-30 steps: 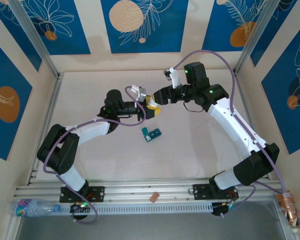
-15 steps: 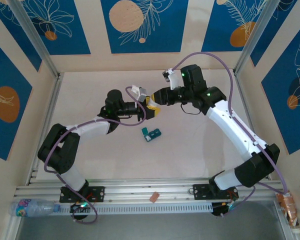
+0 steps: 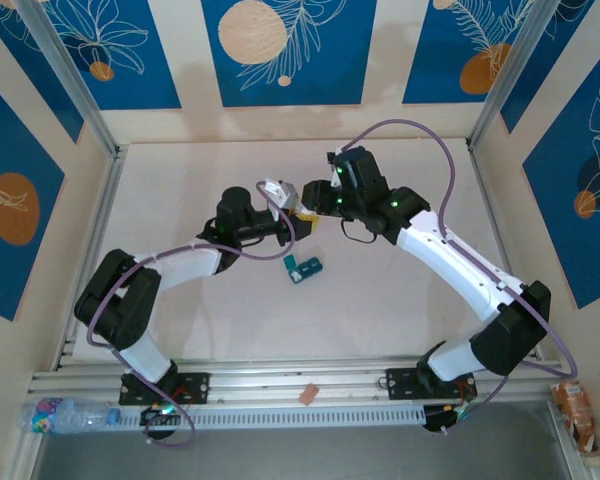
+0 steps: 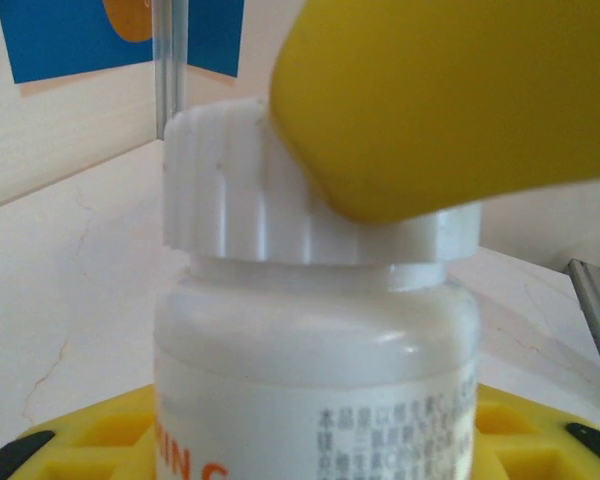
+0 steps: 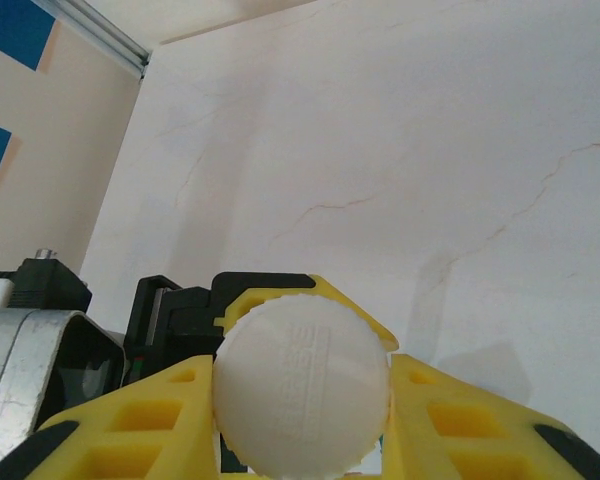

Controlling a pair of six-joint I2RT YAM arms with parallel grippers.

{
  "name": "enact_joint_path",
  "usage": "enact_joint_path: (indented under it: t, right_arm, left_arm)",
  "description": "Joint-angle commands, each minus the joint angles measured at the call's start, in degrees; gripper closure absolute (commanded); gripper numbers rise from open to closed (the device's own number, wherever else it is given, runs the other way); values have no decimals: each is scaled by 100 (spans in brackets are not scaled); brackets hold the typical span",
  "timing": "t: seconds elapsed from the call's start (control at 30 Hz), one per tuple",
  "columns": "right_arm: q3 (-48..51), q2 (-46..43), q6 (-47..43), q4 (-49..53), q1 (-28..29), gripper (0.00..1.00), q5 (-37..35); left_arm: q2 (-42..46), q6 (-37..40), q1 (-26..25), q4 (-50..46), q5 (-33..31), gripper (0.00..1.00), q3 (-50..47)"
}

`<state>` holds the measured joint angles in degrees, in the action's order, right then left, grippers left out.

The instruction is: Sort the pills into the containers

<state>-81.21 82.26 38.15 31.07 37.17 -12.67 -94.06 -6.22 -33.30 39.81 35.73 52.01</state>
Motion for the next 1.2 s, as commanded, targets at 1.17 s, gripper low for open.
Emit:
enact_joint_path:
  t: [1.17]
  right_arm:
    - [-1039,207,-3191,1214,-1021,37,3174]
  left_arm:
    - [-283,-1373,215,1149,2245,100,677]
